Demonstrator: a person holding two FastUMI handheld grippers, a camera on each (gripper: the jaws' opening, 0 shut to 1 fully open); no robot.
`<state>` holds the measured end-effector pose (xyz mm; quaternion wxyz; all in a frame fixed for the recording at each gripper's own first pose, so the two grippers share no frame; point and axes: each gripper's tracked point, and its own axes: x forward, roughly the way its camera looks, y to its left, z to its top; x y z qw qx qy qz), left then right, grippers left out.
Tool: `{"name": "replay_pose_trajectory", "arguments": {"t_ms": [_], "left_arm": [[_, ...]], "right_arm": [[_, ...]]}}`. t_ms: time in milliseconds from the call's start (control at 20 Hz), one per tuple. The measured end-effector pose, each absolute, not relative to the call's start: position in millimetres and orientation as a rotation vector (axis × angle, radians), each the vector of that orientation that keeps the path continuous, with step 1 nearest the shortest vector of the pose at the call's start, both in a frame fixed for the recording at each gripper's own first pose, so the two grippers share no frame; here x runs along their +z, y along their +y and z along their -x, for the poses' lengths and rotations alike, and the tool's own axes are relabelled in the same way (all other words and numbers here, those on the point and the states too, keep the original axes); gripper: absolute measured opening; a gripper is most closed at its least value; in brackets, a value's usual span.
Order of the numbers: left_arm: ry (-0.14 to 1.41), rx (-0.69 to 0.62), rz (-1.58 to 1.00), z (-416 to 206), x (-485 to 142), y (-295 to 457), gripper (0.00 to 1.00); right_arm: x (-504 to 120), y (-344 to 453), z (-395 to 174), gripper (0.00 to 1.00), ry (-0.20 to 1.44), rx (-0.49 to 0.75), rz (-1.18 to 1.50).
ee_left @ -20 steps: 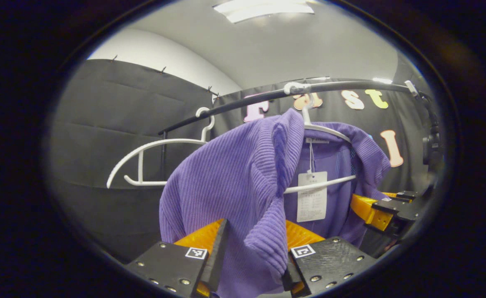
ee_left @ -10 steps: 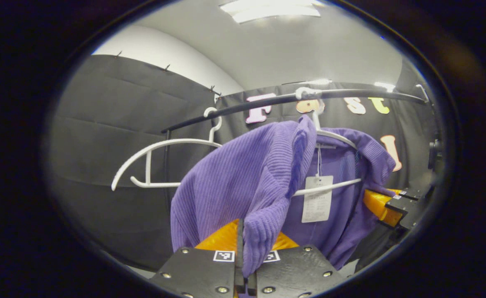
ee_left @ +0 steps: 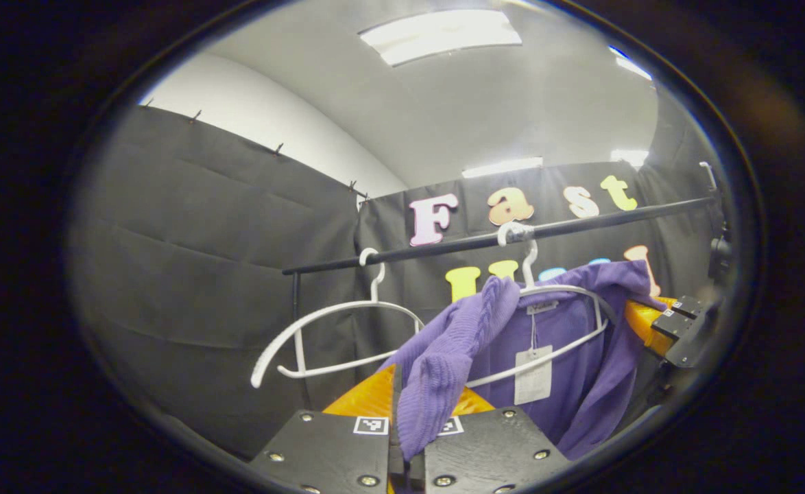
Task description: Grasp the clothes on the hanger with both hands and then place them into the laundry hamper below.
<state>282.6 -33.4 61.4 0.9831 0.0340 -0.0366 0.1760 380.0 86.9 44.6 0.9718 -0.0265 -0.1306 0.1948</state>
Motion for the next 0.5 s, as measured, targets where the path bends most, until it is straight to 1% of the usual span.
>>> {"name": "replay_pose_trajectory", "arguments": {"t_ms": [250, 500], "left_arm": [[-0.094, 0.352, -0.122, -285, 88, -19, 0.0], [-0.092, 0.336, -0.142, -295, 101, 0, 0.0]], "right_arm": [[61, 66, -401, 0.04, -0.306, 0.345, 0.08], [66, 62, -420, 0.04, -0.329, 0.323, 0.098]]}}
